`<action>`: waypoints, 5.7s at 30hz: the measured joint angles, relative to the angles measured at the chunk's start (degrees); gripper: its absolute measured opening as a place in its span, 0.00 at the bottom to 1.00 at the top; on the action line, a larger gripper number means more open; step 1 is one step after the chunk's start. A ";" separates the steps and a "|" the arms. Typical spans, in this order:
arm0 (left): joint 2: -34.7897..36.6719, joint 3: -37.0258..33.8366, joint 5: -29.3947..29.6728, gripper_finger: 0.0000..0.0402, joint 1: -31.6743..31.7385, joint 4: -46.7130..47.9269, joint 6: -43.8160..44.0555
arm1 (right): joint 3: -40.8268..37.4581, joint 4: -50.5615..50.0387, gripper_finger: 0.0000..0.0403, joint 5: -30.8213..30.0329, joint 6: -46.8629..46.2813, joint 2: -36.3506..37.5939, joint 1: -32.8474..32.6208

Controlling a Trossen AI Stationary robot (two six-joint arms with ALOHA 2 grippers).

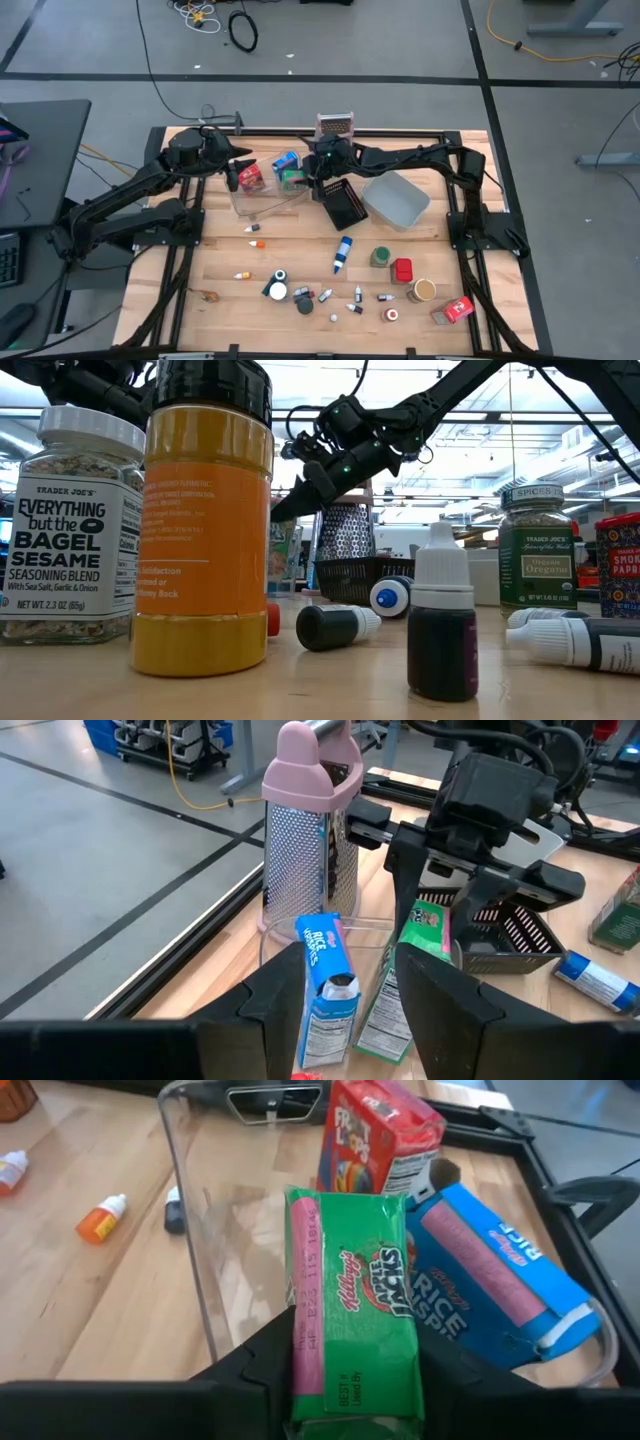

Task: Pick & Place Kitchen Items
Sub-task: Put the green cereal box into the transparent bin, then put the red cereal box into the transparent bin

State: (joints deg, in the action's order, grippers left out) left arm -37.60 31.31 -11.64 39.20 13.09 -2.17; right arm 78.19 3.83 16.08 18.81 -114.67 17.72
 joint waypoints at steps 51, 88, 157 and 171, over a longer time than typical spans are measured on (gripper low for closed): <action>0.00 0.00 0.00 0.41 -0.01 1.57 1.43 | -0.02 -50.82 0.45 1.48 -4.26 35.93 -22.63; 0.00 0.00 3.02 0.41 0.00 1.61 5.05 | -0.02 -86.32 0.52 4.39 -43.85 32.49 -57.61; 0.00 0.00 1.47 0.41 0.00 1.24 9.92 | -0.02 -81.55 0.53 -3.53 -69.65 20.02 -76.02; 0.00 -0.02 1.47 0.41 -0.02 1.63 9.92 | -3.74 -78.98 0.56 -1.66 -71.03 20.15 -76.13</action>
State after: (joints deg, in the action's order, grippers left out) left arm -37.60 31.29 -10.17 39.18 14.72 7.75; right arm 74.46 -75.16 14.42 -52.22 -94.52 -58.41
